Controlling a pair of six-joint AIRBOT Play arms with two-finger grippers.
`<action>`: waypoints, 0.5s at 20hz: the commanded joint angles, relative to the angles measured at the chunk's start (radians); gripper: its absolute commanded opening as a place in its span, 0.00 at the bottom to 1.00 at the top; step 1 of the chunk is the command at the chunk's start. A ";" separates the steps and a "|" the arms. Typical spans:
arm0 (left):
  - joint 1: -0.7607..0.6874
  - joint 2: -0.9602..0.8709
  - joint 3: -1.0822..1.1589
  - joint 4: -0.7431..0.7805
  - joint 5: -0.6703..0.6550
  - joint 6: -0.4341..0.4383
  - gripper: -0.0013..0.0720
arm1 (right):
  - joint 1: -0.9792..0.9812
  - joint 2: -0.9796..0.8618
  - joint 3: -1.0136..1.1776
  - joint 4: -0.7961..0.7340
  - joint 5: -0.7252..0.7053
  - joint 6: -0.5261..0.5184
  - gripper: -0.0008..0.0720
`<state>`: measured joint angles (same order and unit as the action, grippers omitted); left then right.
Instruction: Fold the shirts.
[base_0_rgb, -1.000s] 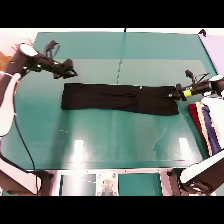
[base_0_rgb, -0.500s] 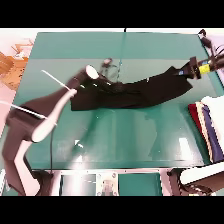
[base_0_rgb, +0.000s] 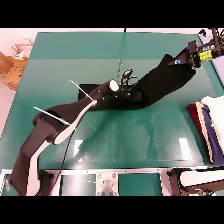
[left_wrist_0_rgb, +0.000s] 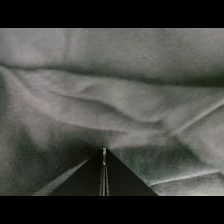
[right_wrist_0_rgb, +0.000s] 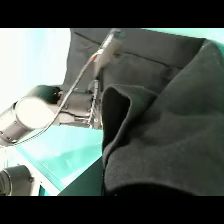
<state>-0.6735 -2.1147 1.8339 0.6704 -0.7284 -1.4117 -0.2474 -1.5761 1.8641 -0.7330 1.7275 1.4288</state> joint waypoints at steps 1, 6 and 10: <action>0.068 0.014 0.077 0.017 -0.196 0.033 0.05 | 0.012 0.004 0.003 0.000 0.000 0.017 0.03; 0.310 0.124 0.249 0.338 -0.692 -0.012 0.05 | 0.116 0.004 0.002 0.000 -0.041 0.079 0.03; 0.508 0.251 0.245 0.452 -0.780 -0.012 0.05 | 0.319 -0.003 -0.010 -0.004 -0.238 0.163 0.03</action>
<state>-0.2943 -1.9369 2.0598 1.0096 -1.3712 -1.4162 -0.0494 -1.5734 1.8614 -0.7334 1.6238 1.5284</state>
